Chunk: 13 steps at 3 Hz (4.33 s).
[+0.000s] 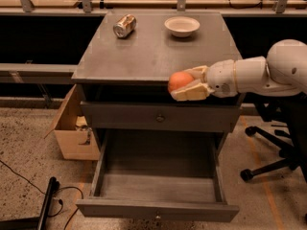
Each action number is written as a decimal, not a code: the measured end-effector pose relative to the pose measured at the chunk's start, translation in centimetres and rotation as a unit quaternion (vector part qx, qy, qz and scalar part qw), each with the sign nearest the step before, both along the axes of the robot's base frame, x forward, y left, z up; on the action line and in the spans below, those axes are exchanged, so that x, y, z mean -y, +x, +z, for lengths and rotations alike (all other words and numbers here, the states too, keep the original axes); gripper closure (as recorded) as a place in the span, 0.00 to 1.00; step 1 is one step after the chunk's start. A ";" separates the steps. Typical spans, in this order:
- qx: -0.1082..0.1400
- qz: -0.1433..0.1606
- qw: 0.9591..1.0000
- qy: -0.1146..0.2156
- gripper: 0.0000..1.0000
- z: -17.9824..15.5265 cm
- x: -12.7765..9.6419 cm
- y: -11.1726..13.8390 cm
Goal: Place orange can into middle drawer
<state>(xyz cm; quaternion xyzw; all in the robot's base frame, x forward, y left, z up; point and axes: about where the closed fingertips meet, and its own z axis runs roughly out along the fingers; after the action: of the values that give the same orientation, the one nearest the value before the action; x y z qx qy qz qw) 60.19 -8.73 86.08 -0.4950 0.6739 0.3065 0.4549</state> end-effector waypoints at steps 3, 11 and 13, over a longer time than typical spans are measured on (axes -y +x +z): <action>-0.089 0.027 0.995 0.030 1.00 -6.6 -1.2 -9.5; -0.105 0.029 0.990 -0.088 1.00 -38.1 -9.8 -7.7; -0.095 0.015 0.984 -0.149 1.00 -42.8 -11.4 -6.7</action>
Offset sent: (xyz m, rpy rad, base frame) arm -0.1105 0.0004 -0.0341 0.1332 0.1864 0.0026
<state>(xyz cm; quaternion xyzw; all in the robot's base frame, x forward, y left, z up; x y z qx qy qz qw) 53.44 2.62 43.24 -0.5362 0.7446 0.2549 0.3052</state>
